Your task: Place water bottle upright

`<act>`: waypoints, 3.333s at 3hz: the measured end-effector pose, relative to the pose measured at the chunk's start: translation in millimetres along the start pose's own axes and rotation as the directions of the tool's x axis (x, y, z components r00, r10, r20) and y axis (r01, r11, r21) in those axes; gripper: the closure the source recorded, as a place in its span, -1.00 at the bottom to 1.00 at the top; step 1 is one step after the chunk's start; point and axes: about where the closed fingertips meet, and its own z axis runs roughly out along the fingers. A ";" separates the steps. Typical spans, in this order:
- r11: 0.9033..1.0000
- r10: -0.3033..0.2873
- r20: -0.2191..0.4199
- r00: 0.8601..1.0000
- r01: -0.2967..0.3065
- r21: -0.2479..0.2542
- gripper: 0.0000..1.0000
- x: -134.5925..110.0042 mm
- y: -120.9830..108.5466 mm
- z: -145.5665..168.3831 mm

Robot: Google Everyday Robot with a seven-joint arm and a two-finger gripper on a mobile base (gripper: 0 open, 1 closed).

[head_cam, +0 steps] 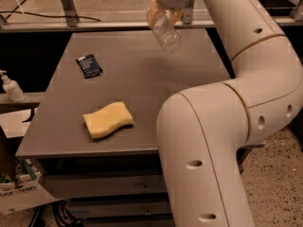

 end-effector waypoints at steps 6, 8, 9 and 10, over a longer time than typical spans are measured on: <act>0.921 0.025 0.297 0.954 0.094 -0.377 1.00 -2.1 -3.1 -10.0; 0.875 0.056 0.349 0.935 0.123 -0.469 1.00 38.5 -10.4 6.5; 0.847 0.026 0.363 0.932 0.172 -0.503 1.00 35.1 -0.9 6.1; 0.796 0.001 0.397 0.918 0.240 -0.556 1.00 35.8 2.6 -6.7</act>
Offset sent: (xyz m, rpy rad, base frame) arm -0.0106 0.0046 0.0331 0.1436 -0.0663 0.0927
